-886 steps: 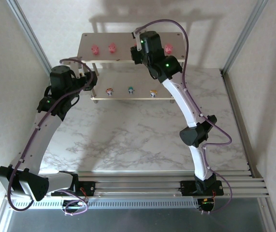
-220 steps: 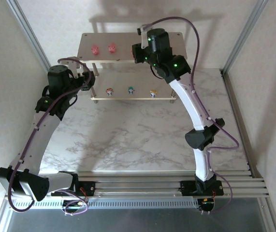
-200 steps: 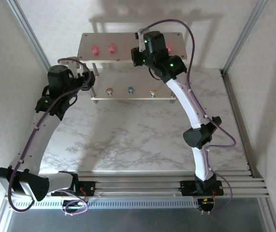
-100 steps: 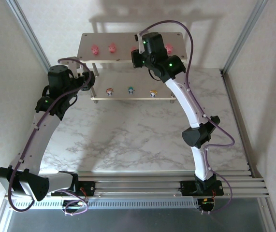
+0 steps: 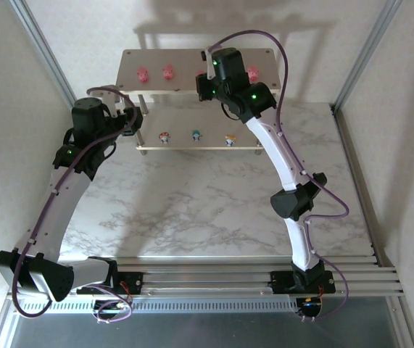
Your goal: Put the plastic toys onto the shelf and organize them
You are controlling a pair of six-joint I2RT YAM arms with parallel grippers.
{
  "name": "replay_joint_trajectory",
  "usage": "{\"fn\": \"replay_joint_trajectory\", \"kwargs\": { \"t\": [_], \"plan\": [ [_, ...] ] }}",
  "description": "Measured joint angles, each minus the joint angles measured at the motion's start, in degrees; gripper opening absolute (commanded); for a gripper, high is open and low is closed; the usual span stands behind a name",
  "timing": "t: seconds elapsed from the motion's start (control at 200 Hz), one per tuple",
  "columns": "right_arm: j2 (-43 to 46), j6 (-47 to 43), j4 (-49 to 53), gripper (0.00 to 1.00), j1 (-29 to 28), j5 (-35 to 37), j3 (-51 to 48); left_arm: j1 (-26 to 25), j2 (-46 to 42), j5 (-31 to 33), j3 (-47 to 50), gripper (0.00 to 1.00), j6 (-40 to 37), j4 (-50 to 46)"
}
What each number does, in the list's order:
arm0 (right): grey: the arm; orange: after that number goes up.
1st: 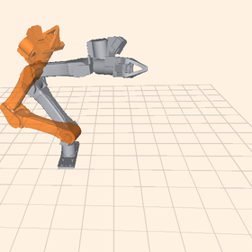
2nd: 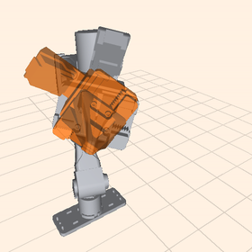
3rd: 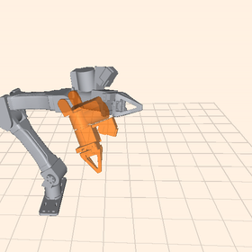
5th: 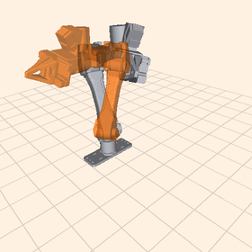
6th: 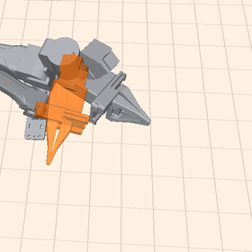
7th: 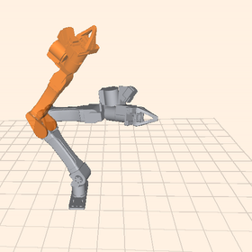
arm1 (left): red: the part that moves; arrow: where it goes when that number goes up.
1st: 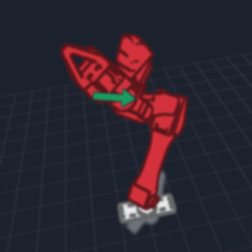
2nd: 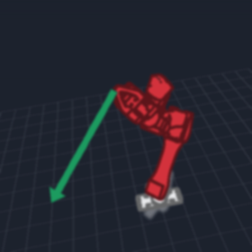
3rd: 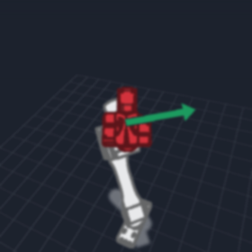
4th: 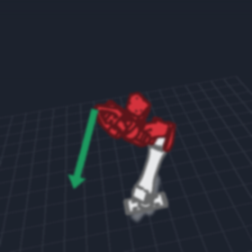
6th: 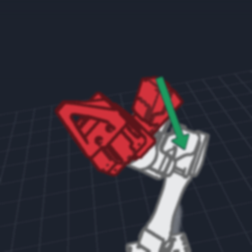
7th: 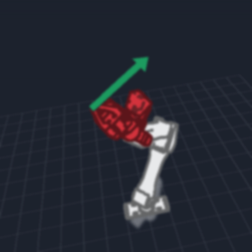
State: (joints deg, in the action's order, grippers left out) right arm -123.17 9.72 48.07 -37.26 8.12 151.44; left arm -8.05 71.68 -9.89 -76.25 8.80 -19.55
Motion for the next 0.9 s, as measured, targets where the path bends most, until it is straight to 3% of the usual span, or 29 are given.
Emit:
{"fn": "replay_joint_trajectory", "kwargs": {
  "t": [0.901],
  "plan": [
    [-1.27, -0.09, 1.22, 0.14, 0.55, 4.20, -0.02, 1.18, 0.04, -0.22, 1.38, 0.59, 0.00, 0.07]
  ]
}}
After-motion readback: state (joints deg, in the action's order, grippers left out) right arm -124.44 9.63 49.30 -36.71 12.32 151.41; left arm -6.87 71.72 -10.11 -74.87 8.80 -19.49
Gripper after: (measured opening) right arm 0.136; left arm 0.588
